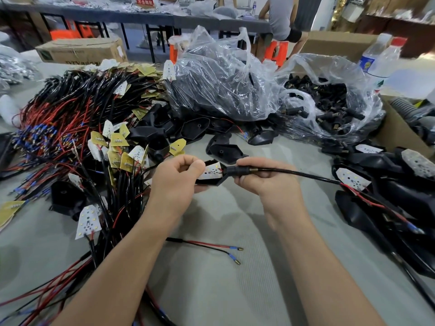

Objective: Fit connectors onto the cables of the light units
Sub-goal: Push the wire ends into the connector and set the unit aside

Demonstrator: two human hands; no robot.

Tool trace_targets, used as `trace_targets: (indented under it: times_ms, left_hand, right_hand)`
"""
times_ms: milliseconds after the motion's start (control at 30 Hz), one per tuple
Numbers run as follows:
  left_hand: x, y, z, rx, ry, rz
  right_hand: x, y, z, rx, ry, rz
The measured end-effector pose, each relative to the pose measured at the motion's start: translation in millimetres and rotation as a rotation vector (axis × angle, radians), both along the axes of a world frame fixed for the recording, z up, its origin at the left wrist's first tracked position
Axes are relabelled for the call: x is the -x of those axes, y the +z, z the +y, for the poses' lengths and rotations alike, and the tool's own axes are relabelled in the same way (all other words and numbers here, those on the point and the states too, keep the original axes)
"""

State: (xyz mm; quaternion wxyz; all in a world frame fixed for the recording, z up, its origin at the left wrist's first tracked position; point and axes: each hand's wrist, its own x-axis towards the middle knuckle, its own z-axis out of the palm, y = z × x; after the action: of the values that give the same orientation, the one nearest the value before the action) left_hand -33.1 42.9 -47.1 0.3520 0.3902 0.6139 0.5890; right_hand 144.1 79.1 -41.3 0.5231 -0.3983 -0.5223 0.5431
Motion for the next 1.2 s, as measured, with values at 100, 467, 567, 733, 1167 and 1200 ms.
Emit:
trace_targets:
  times_ms: [100,467,567,733,1167,1200]
  left_hand:
    - [-2.2,-1.6,-1.2,-0.043,0.049,0.047]
    - [0.6,9.6,-5.0,-0.056,-0.031,-0.061]
    - [0.5,12.7,-6.9,-0.031,-0.098,-0.221]
    - [-2.2,13.9,-8.7,-0.022,-0.192,-0.249]
    - [-0.6,11.9,-7.5,-0.181,0.077,-0.089]
    - [0.9,10.8,-7.0,-0.184,0.093,-0.033]
  right_hand:
    - [1.0,0.0,-1.6,0.090,0.057,0.124]
    - [-1.8,3.3,-2.5,0.108,0.202,0.122]
    - [-4.1,3.2,1.4,0.157,0.213,0.235]
    - [-1.9,-0.5,1.7,0.158,0.203,0.233]
    - [-8.9,5.2,6.1,0.163,0.117,0.322]
    - [-9.3,5.1,6.7,0.172,0.103,0.337]
